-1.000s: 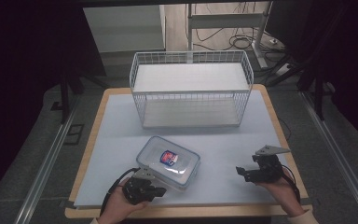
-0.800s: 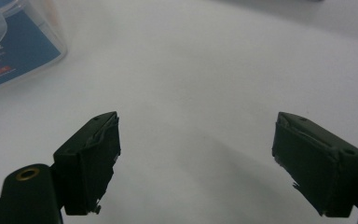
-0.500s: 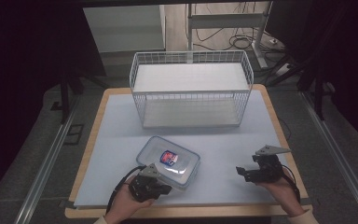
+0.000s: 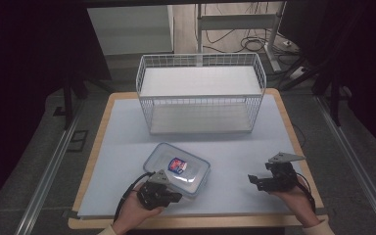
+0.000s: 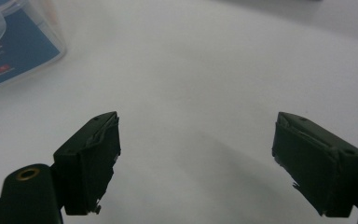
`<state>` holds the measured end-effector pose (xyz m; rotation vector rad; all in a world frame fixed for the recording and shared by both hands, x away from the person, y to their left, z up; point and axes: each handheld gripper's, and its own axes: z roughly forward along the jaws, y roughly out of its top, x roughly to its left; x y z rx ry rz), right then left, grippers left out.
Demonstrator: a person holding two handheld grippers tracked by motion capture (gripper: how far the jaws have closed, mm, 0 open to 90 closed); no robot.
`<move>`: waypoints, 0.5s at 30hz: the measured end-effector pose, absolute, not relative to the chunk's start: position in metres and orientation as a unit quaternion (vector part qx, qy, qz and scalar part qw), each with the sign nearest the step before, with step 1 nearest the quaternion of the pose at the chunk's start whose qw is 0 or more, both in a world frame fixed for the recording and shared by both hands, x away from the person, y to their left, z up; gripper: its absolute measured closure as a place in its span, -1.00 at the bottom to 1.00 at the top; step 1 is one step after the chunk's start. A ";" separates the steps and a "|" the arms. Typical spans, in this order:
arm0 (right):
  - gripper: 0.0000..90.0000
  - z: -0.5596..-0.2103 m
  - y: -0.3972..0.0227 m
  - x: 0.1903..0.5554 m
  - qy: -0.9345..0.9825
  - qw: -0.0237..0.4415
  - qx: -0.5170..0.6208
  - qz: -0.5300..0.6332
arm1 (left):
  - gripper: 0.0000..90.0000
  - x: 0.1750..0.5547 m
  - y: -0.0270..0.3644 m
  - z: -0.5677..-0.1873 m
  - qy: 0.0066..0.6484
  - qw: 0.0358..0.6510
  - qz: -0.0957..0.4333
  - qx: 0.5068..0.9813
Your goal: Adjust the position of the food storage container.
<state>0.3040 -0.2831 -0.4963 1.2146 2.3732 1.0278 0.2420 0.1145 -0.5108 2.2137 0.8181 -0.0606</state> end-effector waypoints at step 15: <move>-0.67 -0.496 -0.283 0.304 0.821 0.140 0.425 0.355 | 0.99 0.257 0.097 -0.507 0.317 0.378 -0.020 0.870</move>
